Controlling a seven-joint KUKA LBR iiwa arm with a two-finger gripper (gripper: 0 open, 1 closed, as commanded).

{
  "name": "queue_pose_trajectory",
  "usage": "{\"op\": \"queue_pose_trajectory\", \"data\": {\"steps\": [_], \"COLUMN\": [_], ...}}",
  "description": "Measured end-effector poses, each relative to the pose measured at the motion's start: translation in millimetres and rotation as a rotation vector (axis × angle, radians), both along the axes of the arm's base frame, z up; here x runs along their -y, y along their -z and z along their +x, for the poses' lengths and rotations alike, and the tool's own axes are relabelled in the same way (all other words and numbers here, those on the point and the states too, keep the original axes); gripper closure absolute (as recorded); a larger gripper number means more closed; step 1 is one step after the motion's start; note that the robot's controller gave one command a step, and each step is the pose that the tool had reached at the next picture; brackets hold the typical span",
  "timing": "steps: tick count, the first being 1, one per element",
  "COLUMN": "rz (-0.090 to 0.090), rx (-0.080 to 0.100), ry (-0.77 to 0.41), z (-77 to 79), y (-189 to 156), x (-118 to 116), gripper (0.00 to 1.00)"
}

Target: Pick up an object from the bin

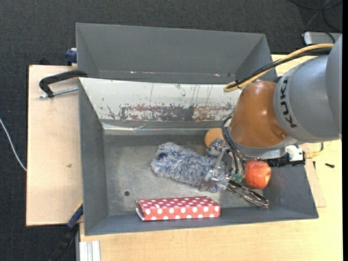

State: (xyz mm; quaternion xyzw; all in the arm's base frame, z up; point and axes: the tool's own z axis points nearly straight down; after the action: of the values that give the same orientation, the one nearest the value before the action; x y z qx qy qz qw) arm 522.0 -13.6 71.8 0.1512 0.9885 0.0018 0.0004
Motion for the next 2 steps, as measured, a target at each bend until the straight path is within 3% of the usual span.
{"op": "queue_pose_trajectory", "data": {"steps": [1, 2], "rz": [-0.003, -0.004], "rx": [0.004, 0.004], "ry": [-0.116, 0.000], "z": [2.4, 2.3], "y": [-0.5, -3.3], "x": [3.1, 0.3], "gripper": [0.00, 1.00]}}
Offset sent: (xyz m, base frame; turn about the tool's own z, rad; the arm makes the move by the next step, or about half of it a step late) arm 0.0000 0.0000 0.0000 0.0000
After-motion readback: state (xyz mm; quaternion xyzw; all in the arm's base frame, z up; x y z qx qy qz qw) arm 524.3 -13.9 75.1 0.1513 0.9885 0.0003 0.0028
